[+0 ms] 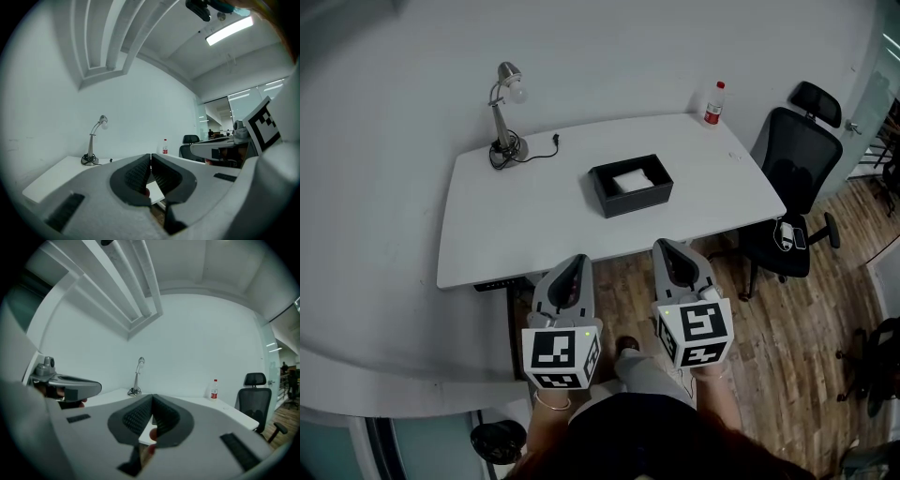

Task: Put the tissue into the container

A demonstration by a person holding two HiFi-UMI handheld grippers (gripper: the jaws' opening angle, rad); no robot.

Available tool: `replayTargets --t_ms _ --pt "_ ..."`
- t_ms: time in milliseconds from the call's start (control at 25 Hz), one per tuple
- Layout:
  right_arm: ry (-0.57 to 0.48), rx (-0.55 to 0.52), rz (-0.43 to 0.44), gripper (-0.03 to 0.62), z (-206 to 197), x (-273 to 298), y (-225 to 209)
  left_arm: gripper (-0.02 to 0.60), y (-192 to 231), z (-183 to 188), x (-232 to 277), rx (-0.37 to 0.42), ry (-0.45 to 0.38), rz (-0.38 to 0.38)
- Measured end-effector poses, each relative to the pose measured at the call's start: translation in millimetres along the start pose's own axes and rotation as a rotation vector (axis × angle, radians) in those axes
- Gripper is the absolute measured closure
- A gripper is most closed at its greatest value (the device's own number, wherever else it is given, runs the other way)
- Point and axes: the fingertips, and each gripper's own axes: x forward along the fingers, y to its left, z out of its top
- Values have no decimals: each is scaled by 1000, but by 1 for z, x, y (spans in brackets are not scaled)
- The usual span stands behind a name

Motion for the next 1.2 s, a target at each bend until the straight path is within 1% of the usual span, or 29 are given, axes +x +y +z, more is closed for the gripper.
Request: replayTargets --t_ms 240,440,600,800,1200 --pt "-29 -28 -13 574 7 -23 5 554 -11 2 -15 11 1 -4" --pt "-31 -39 -5 574 9 -34 5 554 -16 1 -23 2 6 17" --pt "-39 -52 4 574 9 -41 1 554 -22 0 -23 13 13 27" --pt "-31 -66 30 574 8 -52 -7 554 -42 7 -24 22 9 35" --pt "-30 -66 82 575 6 -95 -30 554 -96 12 -36 35 24 51"
